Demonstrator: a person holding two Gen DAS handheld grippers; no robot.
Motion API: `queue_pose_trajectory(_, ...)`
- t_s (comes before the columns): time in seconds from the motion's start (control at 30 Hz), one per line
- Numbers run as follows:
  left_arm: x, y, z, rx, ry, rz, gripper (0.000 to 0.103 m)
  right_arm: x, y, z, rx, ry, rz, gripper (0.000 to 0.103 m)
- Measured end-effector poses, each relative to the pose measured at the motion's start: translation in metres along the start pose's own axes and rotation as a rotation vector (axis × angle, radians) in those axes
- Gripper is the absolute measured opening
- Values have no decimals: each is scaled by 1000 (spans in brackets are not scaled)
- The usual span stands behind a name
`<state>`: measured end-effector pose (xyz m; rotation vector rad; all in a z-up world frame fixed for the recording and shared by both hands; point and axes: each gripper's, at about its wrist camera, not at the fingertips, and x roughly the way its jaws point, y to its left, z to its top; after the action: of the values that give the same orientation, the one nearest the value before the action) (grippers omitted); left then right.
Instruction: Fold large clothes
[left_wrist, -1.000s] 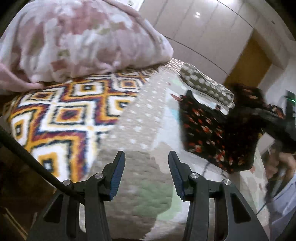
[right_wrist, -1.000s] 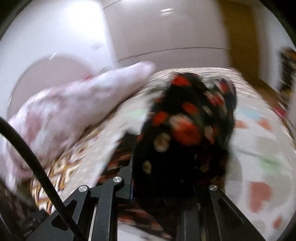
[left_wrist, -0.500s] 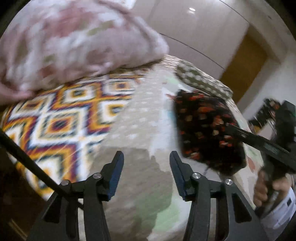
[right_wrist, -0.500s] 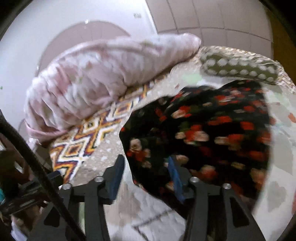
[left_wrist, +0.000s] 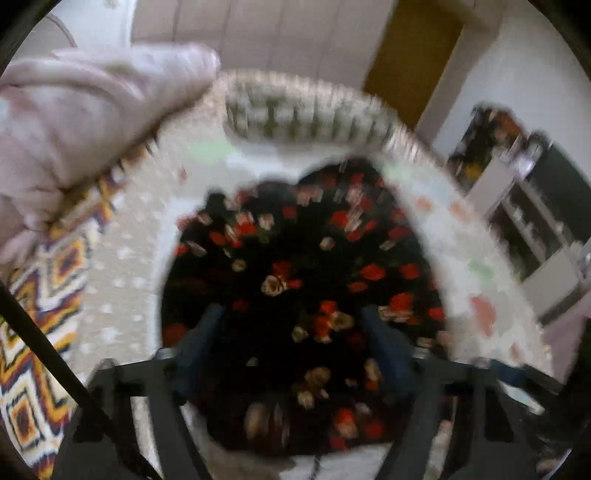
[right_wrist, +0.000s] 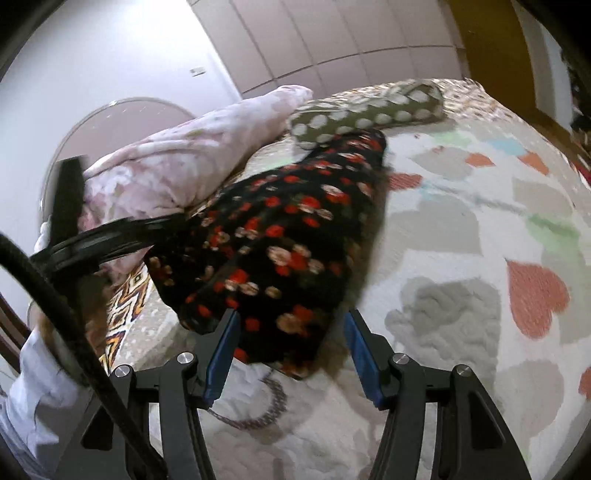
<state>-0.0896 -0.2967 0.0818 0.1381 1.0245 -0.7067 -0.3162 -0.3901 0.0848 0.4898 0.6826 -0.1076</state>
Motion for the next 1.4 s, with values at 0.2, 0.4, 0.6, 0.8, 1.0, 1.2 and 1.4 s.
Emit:
queue_pose_trajectory(0.2,-10,-4,15,-54,0,-136,8,-13,-29,-5,67,-24,-11,63)
queue_pose_trajectory(0.4,-47,51,6,-177,-118,-175,6,-10,-41,8,131,-50,39,73)
queue_pose_trajectory(0.6,14,95,-34,-371,-54,-309,9,48,-48,39,213,8,110,86)
queue_pose_trajectory(0.8,20,98,-45,-371,-79,-345,13,120,-55,57,311,79,222,94)
queue_pose_trajectory(1.0,20,89,-44,-413,-87,-358,13,139,-63,65,464,116,405,51)
queue_pose_trajectory(1.2,37,18,-23,-306,-26,-433,13,83,-100,92,446,-22,363,45)
queue_pose_trajectory(1.4,56,-27,-18,-249,0,-387,13,84,-147,71,466,40,167,65)
